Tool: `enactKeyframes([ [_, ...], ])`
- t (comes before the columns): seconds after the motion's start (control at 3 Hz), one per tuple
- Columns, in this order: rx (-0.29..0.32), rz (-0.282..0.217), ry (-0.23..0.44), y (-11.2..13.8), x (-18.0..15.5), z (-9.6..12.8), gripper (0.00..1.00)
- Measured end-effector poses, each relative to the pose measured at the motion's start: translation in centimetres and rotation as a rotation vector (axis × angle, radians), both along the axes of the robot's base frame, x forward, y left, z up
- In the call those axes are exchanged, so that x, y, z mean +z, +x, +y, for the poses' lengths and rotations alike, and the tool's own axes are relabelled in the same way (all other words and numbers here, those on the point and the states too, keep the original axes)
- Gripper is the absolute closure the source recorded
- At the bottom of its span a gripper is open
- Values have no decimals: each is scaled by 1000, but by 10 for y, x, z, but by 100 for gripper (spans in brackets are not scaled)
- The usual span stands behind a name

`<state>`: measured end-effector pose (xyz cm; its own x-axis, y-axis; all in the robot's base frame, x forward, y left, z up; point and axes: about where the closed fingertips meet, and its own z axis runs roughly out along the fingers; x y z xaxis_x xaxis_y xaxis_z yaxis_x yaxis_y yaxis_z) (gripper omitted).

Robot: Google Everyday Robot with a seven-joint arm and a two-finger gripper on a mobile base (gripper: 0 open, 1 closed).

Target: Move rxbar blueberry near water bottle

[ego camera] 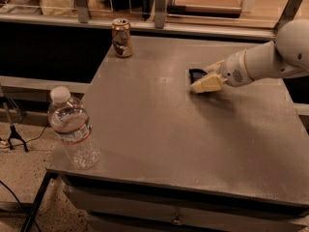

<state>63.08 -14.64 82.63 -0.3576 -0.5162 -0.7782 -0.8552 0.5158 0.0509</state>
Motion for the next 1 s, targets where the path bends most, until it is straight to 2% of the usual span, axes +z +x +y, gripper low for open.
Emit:
enactKeyframes([
  [0.33, 3, 2, 1, 0, -1, 2, 85],
  [0.67, 3, 2, 1, 0, 0, 2, 100],
  [1.0, 3, 2, 1, 0, 0, 2, 100],
])
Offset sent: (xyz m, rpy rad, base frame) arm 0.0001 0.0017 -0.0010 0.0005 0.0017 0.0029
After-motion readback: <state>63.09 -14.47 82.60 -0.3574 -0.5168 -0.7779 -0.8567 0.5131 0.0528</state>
